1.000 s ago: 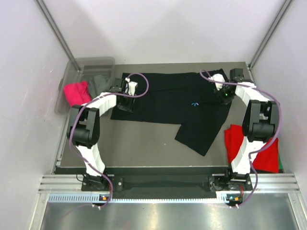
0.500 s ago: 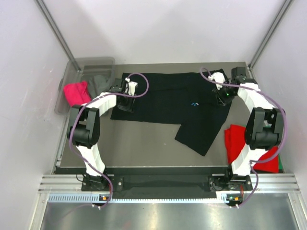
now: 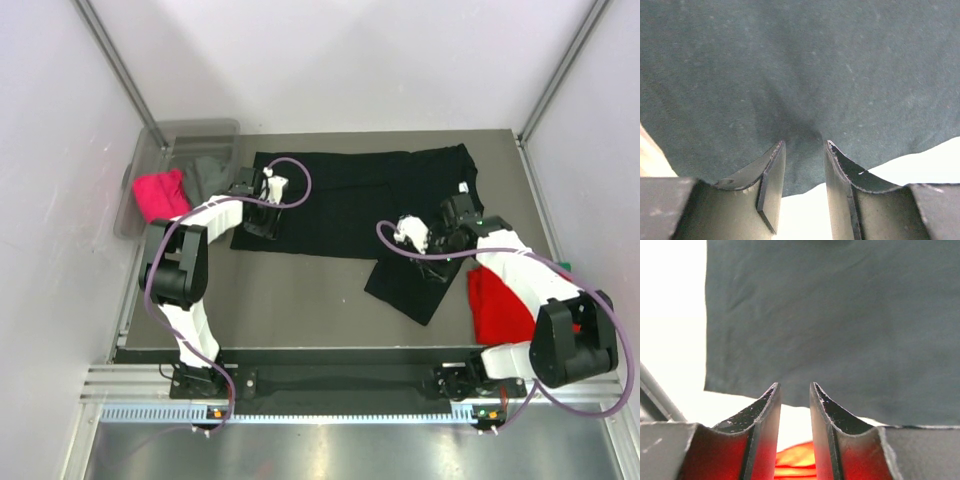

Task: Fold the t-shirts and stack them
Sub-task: Fold the tshirt

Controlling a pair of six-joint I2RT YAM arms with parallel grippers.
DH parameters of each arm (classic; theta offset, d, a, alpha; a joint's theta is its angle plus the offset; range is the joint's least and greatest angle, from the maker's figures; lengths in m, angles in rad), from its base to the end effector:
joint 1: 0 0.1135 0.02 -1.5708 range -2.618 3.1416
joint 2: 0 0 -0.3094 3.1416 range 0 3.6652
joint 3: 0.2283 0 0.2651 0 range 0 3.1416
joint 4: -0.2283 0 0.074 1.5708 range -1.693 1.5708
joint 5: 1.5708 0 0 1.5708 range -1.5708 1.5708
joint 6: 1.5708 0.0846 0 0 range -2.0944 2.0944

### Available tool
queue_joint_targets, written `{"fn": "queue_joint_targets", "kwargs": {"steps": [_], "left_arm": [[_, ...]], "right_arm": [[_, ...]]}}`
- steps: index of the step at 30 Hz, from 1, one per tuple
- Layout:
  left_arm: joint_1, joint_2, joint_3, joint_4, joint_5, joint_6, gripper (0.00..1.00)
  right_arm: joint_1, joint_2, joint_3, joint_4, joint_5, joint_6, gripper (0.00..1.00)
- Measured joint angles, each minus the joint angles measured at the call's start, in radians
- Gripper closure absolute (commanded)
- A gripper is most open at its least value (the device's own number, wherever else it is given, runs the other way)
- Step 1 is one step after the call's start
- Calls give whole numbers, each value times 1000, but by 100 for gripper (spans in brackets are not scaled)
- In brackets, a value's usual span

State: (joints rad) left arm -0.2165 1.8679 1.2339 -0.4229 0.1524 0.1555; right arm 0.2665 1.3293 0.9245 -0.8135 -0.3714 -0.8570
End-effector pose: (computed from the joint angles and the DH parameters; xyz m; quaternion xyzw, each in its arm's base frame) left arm 0.4188 -0.1053 0.1675 0.1974 0.9442 -0.0813 0.2510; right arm 0.2425 0.0980 0.2239 -0.5428 0.8016 0.1238 0.2178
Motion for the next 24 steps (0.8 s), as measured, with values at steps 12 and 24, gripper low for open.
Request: {"fn": "queue_joint_targets", "kwargs": {"steps": [12,24], "left_arm": [[0,-88,-21,-25,21,80,57],[0,-75,-26,-26,3,77,57]], "right_arm": [[146,-335,-319,-30,16,-167,66],[177,-312,-400,-18,25,-245,66]]}}
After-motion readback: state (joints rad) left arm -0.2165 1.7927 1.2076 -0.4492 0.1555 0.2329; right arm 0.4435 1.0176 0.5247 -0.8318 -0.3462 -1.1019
